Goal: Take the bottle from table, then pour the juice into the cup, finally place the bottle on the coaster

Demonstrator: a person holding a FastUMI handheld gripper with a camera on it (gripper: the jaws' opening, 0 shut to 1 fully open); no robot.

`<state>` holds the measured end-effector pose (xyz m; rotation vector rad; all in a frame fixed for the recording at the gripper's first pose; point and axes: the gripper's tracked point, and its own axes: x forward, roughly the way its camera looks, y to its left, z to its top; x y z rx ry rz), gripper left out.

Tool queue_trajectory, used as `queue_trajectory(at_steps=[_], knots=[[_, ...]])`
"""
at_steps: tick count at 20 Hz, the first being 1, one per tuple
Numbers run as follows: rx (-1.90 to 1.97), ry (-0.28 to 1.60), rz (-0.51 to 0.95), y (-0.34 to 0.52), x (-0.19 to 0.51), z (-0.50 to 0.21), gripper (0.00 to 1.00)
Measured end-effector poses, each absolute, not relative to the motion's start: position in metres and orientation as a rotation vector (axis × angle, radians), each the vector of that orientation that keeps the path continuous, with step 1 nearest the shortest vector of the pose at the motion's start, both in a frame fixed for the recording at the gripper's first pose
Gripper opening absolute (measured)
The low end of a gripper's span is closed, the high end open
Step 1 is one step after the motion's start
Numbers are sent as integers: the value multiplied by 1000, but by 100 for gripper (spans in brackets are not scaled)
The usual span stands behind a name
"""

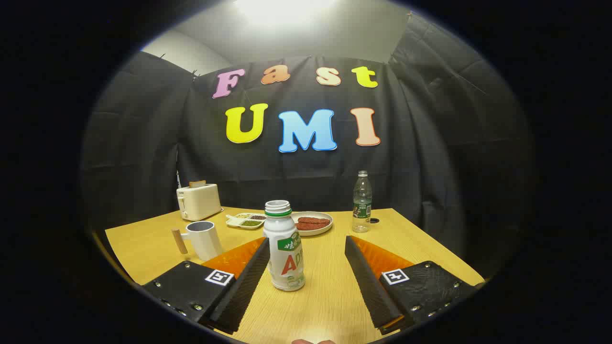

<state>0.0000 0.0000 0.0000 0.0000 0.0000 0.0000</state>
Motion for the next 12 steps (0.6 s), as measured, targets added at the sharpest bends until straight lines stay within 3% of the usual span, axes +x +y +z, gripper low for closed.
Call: queue_trajectory(at_steps=[12], knots=[[43, 48, 29, 30, 38, -29, 97]])
